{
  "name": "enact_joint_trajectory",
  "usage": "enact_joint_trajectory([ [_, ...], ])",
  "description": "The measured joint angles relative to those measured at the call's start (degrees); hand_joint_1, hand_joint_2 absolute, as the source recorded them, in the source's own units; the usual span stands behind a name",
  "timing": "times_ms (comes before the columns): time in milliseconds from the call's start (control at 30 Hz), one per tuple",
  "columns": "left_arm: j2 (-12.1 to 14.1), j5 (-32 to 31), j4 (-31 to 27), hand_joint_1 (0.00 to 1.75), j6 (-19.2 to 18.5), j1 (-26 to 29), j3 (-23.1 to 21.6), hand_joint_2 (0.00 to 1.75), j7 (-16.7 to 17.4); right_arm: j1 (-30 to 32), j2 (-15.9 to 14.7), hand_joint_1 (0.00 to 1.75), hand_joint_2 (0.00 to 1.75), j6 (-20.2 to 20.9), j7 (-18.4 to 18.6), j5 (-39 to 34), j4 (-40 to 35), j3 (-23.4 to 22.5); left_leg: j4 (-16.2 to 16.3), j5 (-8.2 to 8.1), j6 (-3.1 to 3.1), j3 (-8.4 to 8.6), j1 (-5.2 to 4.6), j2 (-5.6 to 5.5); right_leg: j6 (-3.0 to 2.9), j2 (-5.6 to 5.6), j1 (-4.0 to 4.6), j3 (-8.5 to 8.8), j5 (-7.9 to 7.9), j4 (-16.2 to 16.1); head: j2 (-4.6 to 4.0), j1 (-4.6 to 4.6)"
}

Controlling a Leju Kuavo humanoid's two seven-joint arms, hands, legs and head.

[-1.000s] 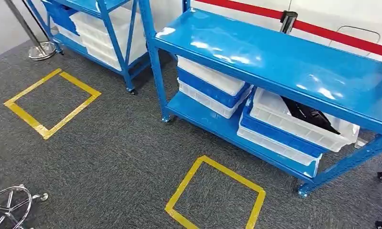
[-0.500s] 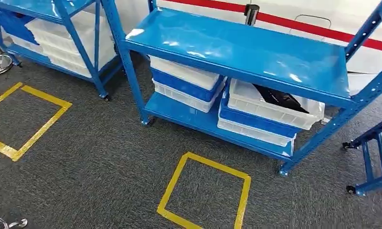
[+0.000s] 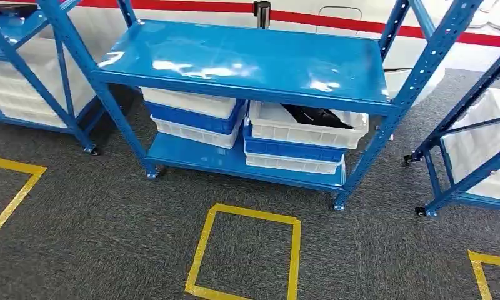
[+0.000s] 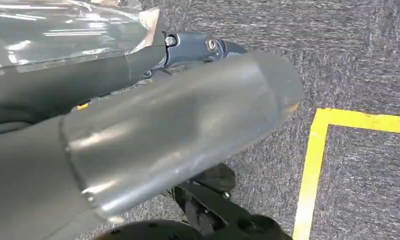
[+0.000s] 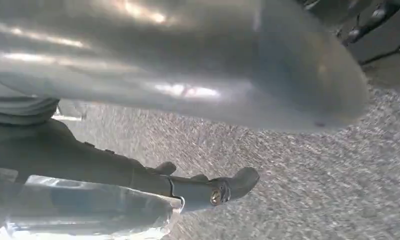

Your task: Take the parts from the cabinet and place them on the table.

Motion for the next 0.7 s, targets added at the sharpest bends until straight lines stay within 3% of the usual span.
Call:
enact_joint_trajectory([
  [67,0.0,0.0,0.0,0.0,0.3,0.0,0.0,0.0,0.0,0.0,0.0,0.0,0.0,0.0,0.0,0.2,0.0,0.0,-9.1,5.91,0.5,3.66,0.02,-0.86,0.03,1.71,0.0,0.34,0.0,0.0,0.0,0.0],
  [100,0.0,0.1,0.0,0.0,0.3,0.0,0.0,0.0,0.0,0.0,0.0,0.0,0.0,0.0,0.0,0.4,0.0,0.0,-13.6,7.66,0.74,5.37,0.13,-3.48,0.07,2.37,-0.02,0.27,0.01,0.0,-0.02,0.0],
  [133,0.0,0.1,0.0,0.0,0.4,0.0,0.0,0.0,0.0,-0.2,0.0,0.0,0.0,0.0,0.0,0.4,0.0,0.0,-14.4,7.01,0.72,5.6,0.18,-5.71,0.3,2.9,0.52,-0.07,0.09,0.2,-0.02,0.11],
  [200,0.0,0.1,0.0,0.0,0.5,-0.1,0.0,0.0,0.1,-0.2,0.0,0.0,0.0,0.0,0.0,0.5,0.0,0.0,-14.6,7.06,0.85,5.47,-0.36,-4.42,0.99,4.12,0.11,-0.74,0.47,0.0,-0.02,0.07],
  [233,0.0,0.1,0.0,0.0,0.7,-0.1,0.0,0.0,0.1,0.0,0.0,0.0,0.0,0.0,0.0,0.6,0.0,0.0,-14.6,7.19,1.3,5.51,-0.7,-3.82,1.61,4.77,-0.27,-0.95,0.73,-0.3,-0.02,0.02],
  [267,0.0,0.2,0.0,0.0,0.8,-0.1,0.0,0.0,0.1,0.1,0.0,0.0,0.0,0.0,0.0,0.7,0.0,0.0,-15.4,7.65,1.85,5.77,-0.6,-3.12,2.05,5.35,0.05,-1.67,0.88,-0.5,0.0,0.0],
  [300,-0.2,0.3,0.0,0.0,0.9,-0.2,0.0,0.0,0.2,0.1,-0.1,0.0,0.0,0.0,0.0,0.7,0.0,0.0,-16.2,8.25,2.39,6.1,-0.32,-2.0,1.97,2.54,0.13,-1.72,0.29,0.8,-0.02,0.04],
  [333,-0.2,0.3,0.0,0.0,1.0,-0.1,0.0,0.0,0.3,-0.1,-0.1,0.0,0.0,0.1,0.0,0.8,0.0,0.0,-16.4,8.29,2.72,6.13,-0.34,-1.45,1.59,-0.12,0.44,-3.17,-1.21,3.3,-0.02,0.32],
  [367,-0.1,0.3,0.0,0.0,1.0,0.0,0.0,0.0,0.4,-0.1,-0.1,0.0,0.0,0.1,0.0,0.8,0.0,0.0,-16.4,8.28,2.9,6.14,-0.42,-0.45,1.28,-1.47,0.27,-5.28,-3.11,7.2,0.0,0.61],
  [433,-0.1,0.3,0.0,0.0,1.2,0.2,0.0,0.0,0.4,-0.2,-0.1,0.0,0.0,0.1,0.0,0.8,0.0,0.0,-16.4,8.2,2.95,5.99,-0.68,1.42,1.19,-2.24,0.16,-9.29,-6.13,15.3,-0.02,0.57],
  [467,-0.1,0.3,0.0,0.0,1.2,0.2,0.0,0.0,0.4,-0.2,-0.1,0.0,0.0,0.1,0.0,0.8,0.0,0.0,-16.4,8.19,2.93,5.95,-0.71,2.37,1.63,-2.42,0.14,-10.15,-6.36,17.3,-0.02,0.63],
  [500,-0.1,0.3,0.0,0.0,1.2,0.1,0.0,0.0,0.5,-0.1,-0.1,0.0,0.0,0.1,0.0,0.8,0.0,0.0,-16.4,8.14,2.86,5.95,-0.71,2.7,2.13,-2.54,0.07,-9.33,-5.64,16.0,-0.02,0.61],
  [533,-0.1,0.2,0.0,0.0,1.2,0.1,0.0,0.0,0.5,0.0,-0.1,0.0,0.0,0.1,0.0,0.9,0.0,0.0,-16.4,8.1,2.78,6.0,-0.68,3.01,2.72,-2.73,-0.05,-7.15,-4.16,12.4,0.0,0.66],
  [600,-0.1,0.1,0.0,0.0,1.2,-0.1,0.0,0.0,0.5,0.1,-0.2,0.0,0.0,-0.4,0.0,1.7,0.0,0.2,-16.3,7.94,2.44,6.28,-0.66,3.62,3.46,-3.72,-0.38,-0.43,-0.77,1.2,0.0,0.7],
  [633,-0.1,0.1,0.0,0.0,1.3,-0.1,0.0,0.0,0.5,0.0,-0.2,0.0,0.0,-0.6,0.2,1.7,0.0,0.2,-16.3,7.74,1.99,6.27,-1.09,3.81,2.85,-4.29,-0.1,0.32,-0.6,-0.6,-0.02,0.63],
  [667,-0.1,0.1,0.0,0.0,1.4,-0.1,0.0,0.0,0.5,0.0,-0.2,0.0,0.0,-0.8,0.3,1.6,0.0,0.2,-16.2,7.54,1.64,6.47,-1.16,3.8,2.3,-4.02,0.14,0.8,-0.2,-1.0,0.0,0.63],
  [700,-0.1,0.1,0.0,0.0,1.4,-0.1,0.0,0.0,0.5,0.1,-0.2,0.0,0.0,-1.0,0.5,1.6,0.0,0.2,-15.8,7.14,1.93,6.41,-1.28,3.81,2.28,-4.02,-0.54,0.88,-0.07,-1.1,-0.02,0.35],
])
